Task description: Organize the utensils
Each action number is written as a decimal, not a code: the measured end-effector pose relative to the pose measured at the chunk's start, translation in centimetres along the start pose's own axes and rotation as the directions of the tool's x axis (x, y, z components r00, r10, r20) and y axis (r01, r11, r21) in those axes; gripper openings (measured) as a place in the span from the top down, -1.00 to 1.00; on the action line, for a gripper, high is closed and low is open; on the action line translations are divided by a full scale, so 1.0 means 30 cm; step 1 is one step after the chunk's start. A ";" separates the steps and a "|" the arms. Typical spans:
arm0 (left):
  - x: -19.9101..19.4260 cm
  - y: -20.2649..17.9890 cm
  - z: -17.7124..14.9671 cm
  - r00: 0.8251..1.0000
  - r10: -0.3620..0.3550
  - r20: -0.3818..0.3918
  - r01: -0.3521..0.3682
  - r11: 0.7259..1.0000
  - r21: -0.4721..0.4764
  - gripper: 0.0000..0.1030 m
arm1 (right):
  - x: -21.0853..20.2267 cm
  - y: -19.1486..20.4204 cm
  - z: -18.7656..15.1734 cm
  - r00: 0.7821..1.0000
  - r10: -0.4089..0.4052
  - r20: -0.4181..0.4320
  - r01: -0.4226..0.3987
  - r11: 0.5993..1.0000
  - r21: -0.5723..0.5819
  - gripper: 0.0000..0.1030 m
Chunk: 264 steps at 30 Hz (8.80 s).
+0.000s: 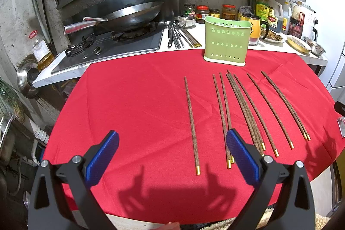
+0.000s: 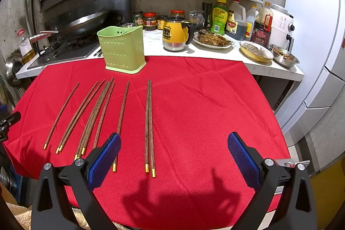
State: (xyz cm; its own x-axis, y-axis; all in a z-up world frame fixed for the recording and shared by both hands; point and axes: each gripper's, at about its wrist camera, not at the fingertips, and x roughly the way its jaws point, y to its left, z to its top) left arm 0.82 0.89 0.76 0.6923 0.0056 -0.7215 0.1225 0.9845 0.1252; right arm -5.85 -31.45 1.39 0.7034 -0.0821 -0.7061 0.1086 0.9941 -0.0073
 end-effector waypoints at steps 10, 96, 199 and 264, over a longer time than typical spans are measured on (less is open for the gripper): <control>-0.001 0.004 -0.010 1.000 0.005 0.003 -0.005 1.000 -0.002 -0.88 | -0.003 -0.003 0.002 1.000 -0.001 0.001 0.001 1.000 0.000 -0.89; 0.311 -0.034 -0.162 0.974 -0.142 -0.177 0.151 0.988 0.036 0.10 | 0.358 0.098 -0.122 0.987 0.090 -0.132 -0.107 0.986 -0.127 0.53; -0.040 -0.037 0.681 0.803 -0.303 0.513 0.265 0.953 0.149 0.90 | 0.034 0.227 0.720 0.832 0.191 0.521 -0.141 0.981 -0.134 0.87; 0.316 -0.109 -0.090 0.926 -0.360 -0.110 0.361 0.932 -0.011 0.20 | 0.276 0.158 -0.159 0.977 0.205 -0.064 -0.208 0.977 -0.043 0.45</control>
State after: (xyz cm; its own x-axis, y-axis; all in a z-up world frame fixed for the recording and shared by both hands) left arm 5.08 -1.81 -8.33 0.5192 -0.3304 -0.7882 0.3563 0.9220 -0.1518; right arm -2.88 -27.07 -7.87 0.6645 0.1278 -0.7363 -0.0700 0.9916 0.1089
